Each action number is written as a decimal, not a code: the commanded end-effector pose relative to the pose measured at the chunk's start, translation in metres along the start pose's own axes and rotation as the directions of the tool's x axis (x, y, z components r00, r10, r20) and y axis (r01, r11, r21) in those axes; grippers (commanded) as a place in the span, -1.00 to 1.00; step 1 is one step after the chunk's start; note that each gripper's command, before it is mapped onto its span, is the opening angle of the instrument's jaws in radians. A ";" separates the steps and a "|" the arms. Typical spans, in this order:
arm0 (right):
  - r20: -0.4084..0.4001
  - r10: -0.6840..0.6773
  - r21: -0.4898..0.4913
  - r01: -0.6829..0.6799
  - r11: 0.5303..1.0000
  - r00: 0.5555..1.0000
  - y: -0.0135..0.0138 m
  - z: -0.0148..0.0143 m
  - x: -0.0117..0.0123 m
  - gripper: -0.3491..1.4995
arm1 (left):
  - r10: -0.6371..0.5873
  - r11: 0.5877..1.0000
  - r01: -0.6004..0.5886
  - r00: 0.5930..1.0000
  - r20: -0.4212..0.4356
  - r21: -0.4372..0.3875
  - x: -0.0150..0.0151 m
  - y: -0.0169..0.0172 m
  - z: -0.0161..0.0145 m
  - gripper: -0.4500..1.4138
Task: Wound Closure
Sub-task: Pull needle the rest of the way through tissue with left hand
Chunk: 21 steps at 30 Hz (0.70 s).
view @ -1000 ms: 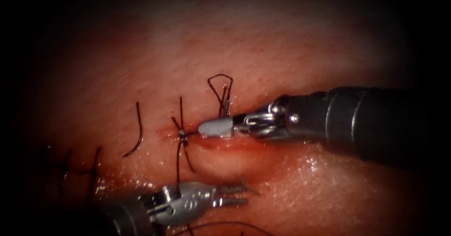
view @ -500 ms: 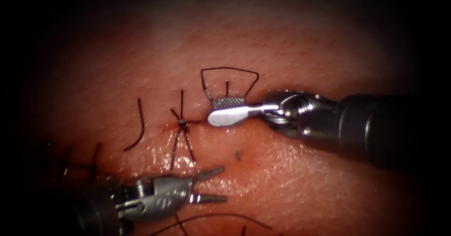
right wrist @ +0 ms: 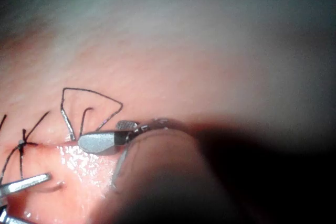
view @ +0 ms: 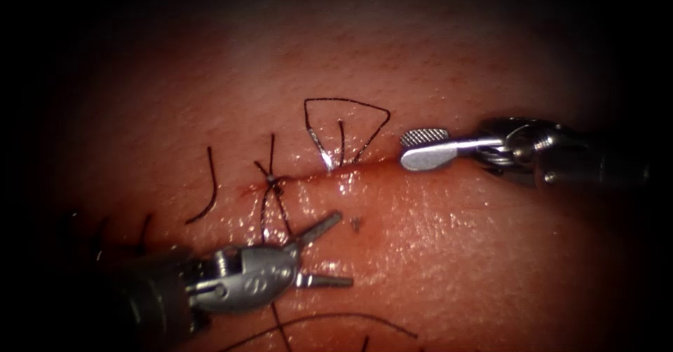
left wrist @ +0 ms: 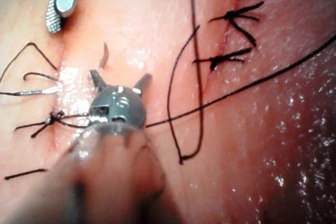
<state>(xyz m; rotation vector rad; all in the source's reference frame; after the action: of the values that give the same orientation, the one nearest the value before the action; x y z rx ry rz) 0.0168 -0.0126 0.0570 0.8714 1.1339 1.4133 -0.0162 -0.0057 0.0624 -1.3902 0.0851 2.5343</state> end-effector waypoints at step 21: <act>-0.085 -0.103 0.002 0.104 0.995 0.991 -0.0011 -0.0069 -0.0006 0.45 | -0.102 0.993 0.096 0.991 -0.091 -0.070 -0.0017 -0.0028 0.0030 -1.00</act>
<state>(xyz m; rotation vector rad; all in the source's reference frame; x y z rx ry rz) 0.0098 -0.0144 0.0537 0.7356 1.2365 1.3682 -0.0164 -0.0029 0.0654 -1.4890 -0.1074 2.3817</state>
